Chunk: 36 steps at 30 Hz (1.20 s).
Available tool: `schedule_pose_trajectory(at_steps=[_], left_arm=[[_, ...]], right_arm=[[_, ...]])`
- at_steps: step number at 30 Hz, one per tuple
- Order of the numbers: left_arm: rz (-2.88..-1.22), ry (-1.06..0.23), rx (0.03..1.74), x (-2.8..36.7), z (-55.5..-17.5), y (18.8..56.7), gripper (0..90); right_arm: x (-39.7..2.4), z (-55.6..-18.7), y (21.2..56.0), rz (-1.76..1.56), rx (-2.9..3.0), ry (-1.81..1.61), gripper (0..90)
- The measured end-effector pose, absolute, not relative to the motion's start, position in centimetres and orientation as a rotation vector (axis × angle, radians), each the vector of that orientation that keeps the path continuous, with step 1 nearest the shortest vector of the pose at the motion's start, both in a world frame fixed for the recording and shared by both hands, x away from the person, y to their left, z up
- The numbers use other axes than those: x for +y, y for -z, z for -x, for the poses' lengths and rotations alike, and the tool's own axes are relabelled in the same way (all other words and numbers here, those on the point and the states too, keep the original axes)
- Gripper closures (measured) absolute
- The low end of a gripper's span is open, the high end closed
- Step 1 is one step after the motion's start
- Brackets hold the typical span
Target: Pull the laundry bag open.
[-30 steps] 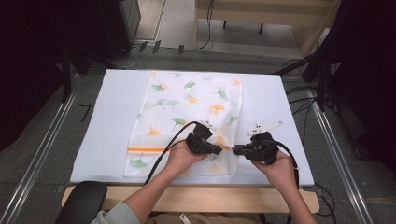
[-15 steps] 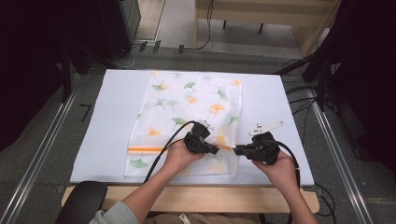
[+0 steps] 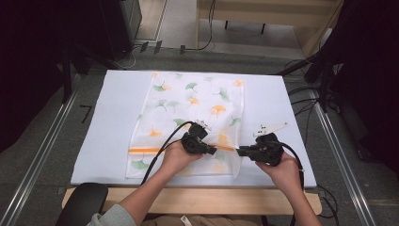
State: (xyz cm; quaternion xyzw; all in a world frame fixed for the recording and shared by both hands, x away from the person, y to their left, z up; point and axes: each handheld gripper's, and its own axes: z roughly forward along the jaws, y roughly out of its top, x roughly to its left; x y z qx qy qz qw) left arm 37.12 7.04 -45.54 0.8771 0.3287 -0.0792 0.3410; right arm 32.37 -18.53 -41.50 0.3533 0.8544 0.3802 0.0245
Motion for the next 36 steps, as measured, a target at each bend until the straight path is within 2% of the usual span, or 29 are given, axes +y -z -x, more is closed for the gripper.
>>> schedule_pose_trajectory(at_steps=[23,36], left_arm=[[-2.289,0.205,0.874,7.4,-37.3,45.3,90.0],[-2.331,0.234,0.879,9.8,-37.9,44.4,90.0]], right_arm=[[-18.4,-32.4,41.6,-1.093,2.651,-1.177,85.4],[-19.0,-32.5,41.6,-1.114,2.637,-1.191,85.4]])
